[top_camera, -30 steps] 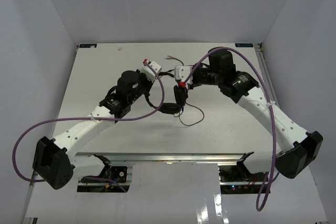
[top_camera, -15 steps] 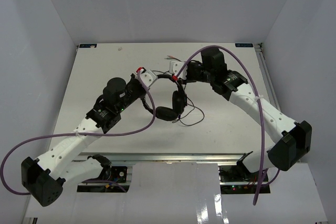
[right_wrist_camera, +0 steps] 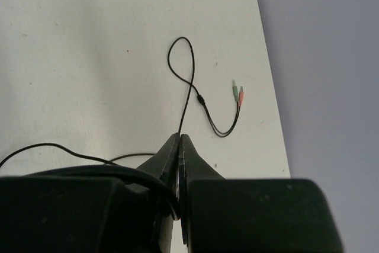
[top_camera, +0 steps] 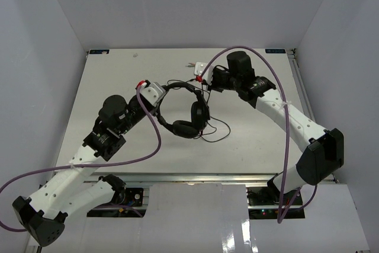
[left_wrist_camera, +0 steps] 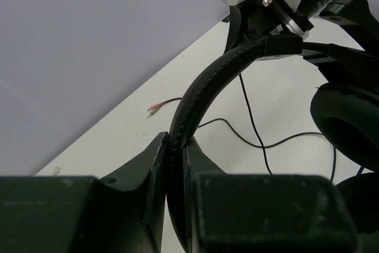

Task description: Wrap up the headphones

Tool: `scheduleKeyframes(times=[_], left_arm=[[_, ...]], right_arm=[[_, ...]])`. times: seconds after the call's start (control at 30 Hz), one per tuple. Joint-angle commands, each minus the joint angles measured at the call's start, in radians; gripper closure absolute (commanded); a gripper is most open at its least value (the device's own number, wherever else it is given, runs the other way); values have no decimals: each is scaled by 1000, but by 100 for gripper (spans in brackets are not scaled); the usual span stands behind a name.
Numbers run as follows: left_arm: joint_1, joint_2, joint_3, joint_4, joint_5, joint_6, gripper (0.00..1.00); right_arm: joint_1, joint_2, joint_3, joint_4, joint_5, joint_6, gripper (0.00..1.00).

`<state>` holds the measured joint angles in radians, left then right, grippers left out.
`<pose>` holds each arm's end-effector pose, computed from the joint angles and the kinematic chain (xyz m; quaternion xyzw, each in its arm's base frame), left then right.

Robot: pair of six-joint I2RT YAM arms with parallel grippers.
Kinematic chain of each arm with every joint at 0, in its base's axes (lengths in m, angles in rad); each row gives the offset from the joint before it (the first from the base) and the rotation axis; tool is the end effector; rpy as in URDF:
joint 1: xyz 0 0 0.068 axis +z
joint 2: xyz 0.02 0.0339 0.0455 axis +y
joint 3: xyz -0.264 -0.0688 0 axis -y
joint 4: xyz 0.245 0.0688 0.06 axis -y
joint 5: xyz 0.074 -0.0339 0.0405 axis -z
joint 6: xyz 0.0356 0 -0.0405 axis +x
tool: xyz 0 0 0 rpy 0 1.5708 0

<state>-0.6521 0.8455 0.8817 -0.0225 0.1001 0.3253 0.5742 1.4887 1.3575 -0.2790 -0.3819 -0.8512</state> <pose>0.1544 -0.1224 0.3814 0.3607 0.6025 -0.1503 0.6959 0.2844 0.1998 0.3614 -0.6156 0.5532 0.0829 0.5551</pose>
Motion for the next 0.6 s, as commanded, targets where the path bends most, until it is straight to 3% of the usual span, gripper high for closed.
scheduleKeyframes(times=[0.0,0.27,0.57], left_arm=[[-6,-66,72,59,24,-98,100],[-6,-78,148,127,21,-240,100],[-6,-17,324,217,-30,-374,100]], right_arm=[[-89,10,-9,44,-149,158,92],[-131,41,-69,51,-393,324,92],[-148,142,-132,55,-490,421,92]])
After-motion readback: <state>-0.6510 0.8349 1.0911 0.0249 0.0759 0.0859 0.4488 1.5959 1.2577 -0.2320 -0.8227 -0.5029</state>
